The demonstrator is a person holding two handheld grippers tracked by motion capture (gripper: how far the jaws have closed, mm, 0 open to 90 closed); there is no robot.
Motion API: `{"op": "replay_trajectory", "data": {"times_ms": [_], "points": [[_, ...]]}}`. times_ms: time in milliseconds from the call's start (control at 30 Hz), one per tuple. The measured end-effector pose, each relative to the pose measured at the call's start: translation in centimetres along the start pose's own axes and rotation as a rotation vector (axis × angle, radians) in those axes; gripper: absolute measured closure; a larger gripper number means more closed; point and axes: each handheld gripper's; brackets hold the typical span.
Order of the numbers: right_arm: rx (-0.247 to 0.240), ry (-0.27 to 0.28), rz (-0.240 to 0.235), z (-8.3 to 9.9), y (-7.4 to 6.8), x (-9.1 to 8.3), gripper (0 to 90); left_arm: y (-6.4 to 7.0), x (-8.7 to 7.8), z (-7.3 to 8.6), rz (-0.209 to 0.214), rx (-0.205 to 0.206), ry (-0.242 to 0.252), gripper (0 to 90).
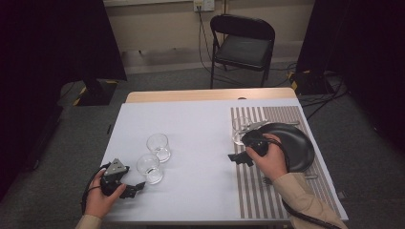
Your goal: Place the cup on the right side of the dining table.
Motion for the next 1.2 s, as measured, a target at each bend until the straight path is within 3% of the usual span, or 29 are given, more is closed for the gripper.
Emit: {"op": "replay_trajectory", "data": {"times_ms": [1200], "points": [[-0.024, -0.009, -0.035, 1.1, -1.4, 0.6, 15.8, 0.0, 0.0, 0.0, -0.001, -0.003, 0.001, 6.1]]}}
Point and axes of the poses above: each handheld gripper's, and its own axes: x roughly forward along the jaws, z roughly out of its underside, y roughly to its right, and after that the axes turned 4 degrees about y, right-handed
